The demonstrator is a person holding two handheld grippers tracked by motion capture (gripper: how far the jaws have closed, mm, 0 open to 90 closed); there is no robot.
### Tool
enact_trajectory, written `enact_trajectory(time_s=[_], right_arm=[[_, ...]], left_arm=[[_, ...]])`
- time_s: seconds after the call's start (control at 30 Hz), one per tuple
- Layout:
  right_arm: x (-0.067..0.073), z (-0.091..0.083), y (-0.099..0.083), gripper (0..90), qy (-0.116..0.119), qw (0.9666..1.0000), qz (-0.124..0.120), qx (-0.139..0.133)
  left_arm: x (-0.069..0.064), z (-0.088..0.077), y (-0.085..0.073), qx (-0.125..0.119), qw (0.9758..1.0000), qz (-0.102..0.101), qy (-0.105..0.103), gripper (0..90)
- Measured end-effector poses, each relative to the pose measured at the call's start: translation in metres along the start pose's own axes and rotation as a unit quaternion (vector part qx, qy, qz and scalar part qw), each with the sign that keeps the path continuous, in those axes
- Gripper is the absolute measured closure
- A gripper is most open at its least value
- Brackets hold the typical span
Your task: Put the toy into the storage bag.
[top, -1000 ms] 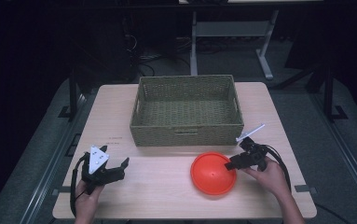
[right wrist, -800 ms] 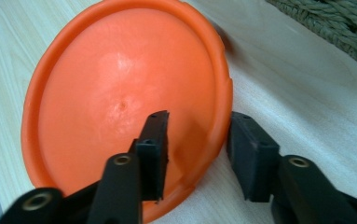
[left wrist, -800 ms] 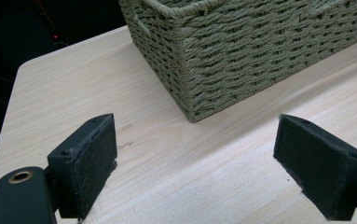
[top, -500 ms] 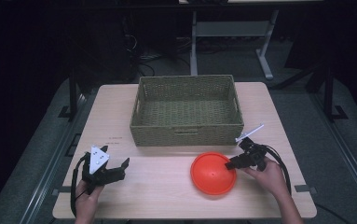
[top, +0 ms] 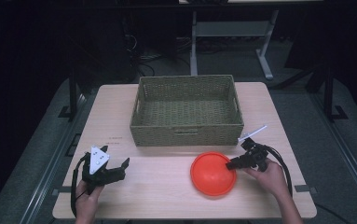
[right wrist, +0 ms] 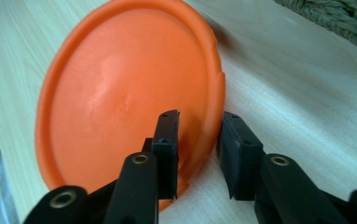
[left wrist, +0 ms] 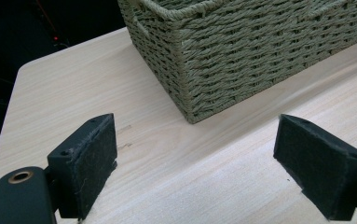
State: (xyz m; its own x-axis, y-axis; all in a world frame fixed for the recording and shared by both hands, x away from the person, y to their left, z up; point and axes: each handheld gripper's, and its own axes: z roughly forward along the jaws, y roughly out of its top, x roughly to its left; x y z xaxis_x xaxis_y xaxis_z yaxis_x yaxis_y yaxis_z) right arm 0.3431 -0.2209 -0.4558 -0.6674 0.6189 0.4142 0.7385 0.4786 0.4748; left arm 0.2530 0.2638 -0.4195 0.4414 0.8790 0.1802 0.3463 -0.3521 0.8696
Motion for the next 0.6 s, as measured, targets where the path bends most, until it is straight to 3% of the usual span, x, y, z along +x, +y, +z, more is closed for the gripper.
enact_trajectory(time_s=[0.2,0.23,0.6], right_arm=[[0.003,-0.008,0.0,75.4,0.008,0.9997,-0.004,-0.022],[0.007,-0.01,0.001,76.9,-0.003,0.9996,-0.015,-0.022],[0.021,-0.023,0.005,81.7,0.0,0.9986,-0.012,-0.051]], left_arm=[[0.0,0.0,0.0,0.0,1.0,0.0,0.002,12.8],[0.0,0.0,0.0,0.0,1.0,0.0,0.001,12.8],[0.0,-0.001,0.0,-0.003,1.0,0.001,0.002,12.8]])
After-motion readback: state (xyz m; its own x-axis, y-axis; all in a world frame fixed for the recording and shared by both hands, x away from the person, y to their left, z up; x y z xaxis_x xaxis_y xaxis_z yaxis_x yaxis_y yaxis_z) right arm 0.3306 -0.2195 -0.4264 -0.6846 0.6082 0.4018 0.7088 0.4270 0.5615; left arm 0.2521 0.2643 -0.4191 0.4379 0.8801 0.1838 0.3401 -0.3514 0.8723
